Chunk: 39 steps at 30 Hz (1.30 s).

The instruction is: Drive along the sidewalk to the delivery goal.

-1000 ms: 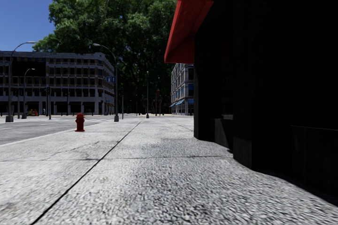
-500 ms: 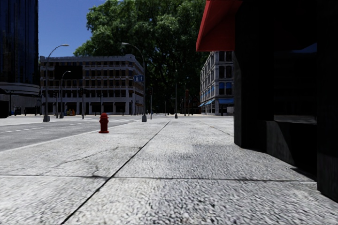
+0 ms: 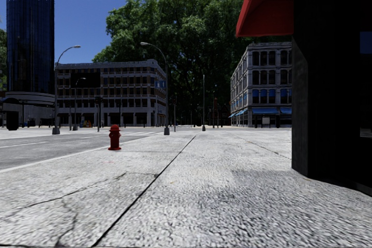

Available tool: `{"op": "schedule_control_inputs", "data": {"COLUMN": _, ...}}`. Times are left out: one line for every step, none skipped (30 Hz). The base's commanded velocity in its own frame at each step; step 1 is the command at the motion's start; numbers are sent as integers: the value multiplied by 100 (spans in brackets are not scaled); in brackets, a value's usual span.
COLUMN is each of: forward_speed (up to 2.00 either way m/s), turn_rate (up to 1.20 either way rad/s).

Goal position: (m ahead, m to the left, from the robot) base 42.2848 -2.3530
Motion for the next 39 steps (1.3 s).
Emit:
{"op": "schedule_control_inputs", "data": {"forward_speed": 200, "turn_rate": 0}}
{"op": "schedule_control_inputs", "data": {"forward_speed": 200, "turn_rate": 0}}
{"op": "schedule_control_inputs", "data": {"forward_speed": 200, "turn_rate": 0}}
{"op": "schedule_control_inputs", "data": {"forward_speed": 200, "turn_rate": 0}}
{"op": "schedule_control_inputs", "data": {"forward_speed": 200, "turn_rate": 0}}
{"op": "schedule_control_inputs", "data": {"forward_speed": 200, "turn_rate": 0}}
{"op": "schedule_control_inputs", "data": {"forward_speed": 200, "turn_rate": 0}}
{"op": "schedule_control_inputs", "data": {"forward_speed": 200, "turn_rate": 0}}
{"op": "schedule_control_inputs", "data": {"forward_speed": 200, "turn_rate": 0}}
{"op": "schedule_control_inputs", "data": {"forward_speed": 200, "turn_rate": 0}}
{"op": "schedule_control_inputs", "data": {"forward_speed": 200, "turn_rate": 0}}
{"op": "schedule_control_inputs", "data": {"forward_speed": 200, "turn_rate": 0}}
{"op": "schedule_control_inputs", "data": {"forward_speed": 200, "turn_rate": 0}}
{"op": "schedule_control_inputs", "data": {"forward_speed": 200, "turn_rate": 0}}
{"op": "schedule_control_inputs", "data": {"forward_speed": 200, "turn_rate": 0}}
{"op": "schedule_control_inputs", "data": {"forward_speed": 200, "turn_rate": 0}}
{"op": "schedule_control_inputs", "data": {"forward_speed": 200, "turn_rate": 0}}
{"op": "schedule_control_inputs", "data": {"forward_speed": 200, "turn_rate": 0}}
{"op": "schedule_control_inputs", "data": {"forward_speed": 200, "turn_rate": 0}}
{"op": "schedule_control_inputs", "data": {"forward_speed": 200, "turn_rate": -1}}
{"op": "schedule_control_inputs", "data": {"forward_speed": 200, "turn_rate": -2}}
{"op": "schedule_control_inputs", "data": {"forward_speed": 200, "turn_rate": -2}}
{"op": "schedule_control_inputs", "data": {"forward_speed": 200, "turn_rate": -5}}
{"op": "schedule_control_inputs", "data": {"forward_speed": 200, "turn_rate": -8}}
{"op": "schedule_control_inputs", "data": {"forward_speed": 200, "turn_rate": -16}}
{"op": "schedule_control_inputs", "data": {"forward_speed": 200, "turn_rate": -16}}
{"op": "schedule_control_inputs", "data": {"forward_speed": 200, "turn_rate": -19}}
{"op": "schedule_control_inputs", "data": {"forward_speed": 200, "turn_rate": -24}}
{"op": "schedule_control_inputs", "data": {"forward_speed": 200, "turn_rate": -30}}
{"op": "schedule_control_inputs", "data": {"forward_speed": 200, "turn_rate": -30}}
{"op": "schedule_control_inputs", "data": {"forward_speed": 200, "turn_rate": -40}}
{"op": "schedule_control_inputs", "data": {"forward_speed": 200, "turn_rate": -47}}
{"op": "schedule_control_inputs", "data": {"forward_speed": 200, "turn_rate": -49}}
{"op": "schedule_control_inputs", "data": {"forward_speed": 200, "turn_rate": -49}}
{"op": "schedule_control_inputs", "data": {"forward_speed": 200, "turn_rate": -51}}
{"op": "schedule_control_inputs", "data": {"forward_speed": 200, "turn_rate": -56}}
{"op": "schedule_control_inputs", "data": {"forward_speed": 200, "turn_rate": -62}}
{"op": "schedule_control_inputs", "data": {"forward_speed": 200, "turn_rate": -62}}
{"op": "schedule_control_inputs", "data": {"forward_speed": 200, "turn_rate": -63}}
